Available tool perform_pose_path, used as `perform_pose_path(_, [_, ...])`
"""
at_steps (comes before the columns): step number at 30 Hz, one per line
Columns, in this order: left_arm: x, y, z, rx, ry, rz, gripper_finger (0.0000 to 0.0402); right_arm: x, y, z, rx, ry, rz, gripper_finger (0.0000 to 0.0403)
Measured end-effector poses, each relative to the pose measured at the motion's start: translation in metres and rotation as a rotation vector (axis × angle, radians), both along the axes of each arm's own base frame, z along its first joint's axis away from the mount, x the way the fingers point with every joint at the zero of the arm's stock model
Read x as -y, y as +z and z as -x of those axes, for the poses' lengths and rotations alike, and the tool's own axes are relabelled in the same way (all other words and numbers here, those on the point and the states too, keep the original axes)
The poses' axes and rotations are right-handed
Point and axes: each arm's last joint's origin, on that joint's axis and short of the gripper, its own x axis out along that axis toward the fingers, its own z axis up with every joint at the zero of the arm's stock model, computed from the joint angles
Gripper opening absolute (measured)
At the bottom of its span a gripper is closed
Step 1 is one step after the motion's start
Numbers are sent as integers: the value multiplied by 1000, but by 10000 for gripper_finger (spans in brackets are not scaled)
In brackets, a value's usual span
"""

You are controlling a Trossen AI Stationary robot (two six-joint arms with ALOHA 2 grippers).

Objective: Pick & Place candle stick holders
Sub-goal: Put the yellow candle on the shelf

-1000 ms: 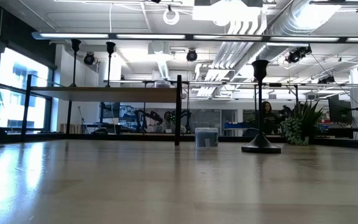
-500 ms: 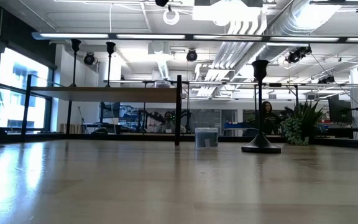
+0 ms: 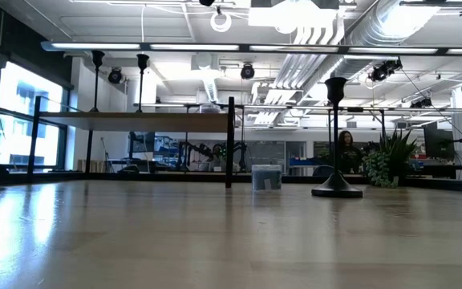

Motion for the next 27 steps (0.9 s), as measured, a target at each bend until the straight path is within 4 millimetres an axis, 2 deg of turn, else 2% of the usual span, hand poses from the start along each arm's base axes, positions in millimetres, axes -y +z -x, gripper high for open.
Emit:
perform_pose_path(4, [-3,21,14,17,14,0,137,1,3,-3,48,-19,14,221])
perform_pose_path(9, [-8,53,51,14,94,-8,137,3,4,-6,73,-25,25,221])
perform_pose_path(12, [-10,63,72,9,212,59,137,1,4,-5,68,-14,18,221])
perform_pose_path(17, [-7,76,101,53,308,-34,138,1,4,-5,63,-10,20,221])
perform_pose_path(22, [-1,77,105,70,271,-99,153,1,4,-5,63,-8,18,221])
perform_pose_path(27, [1,73,106,40,291,-129,224,1,4,-5,63,-6,16,221])
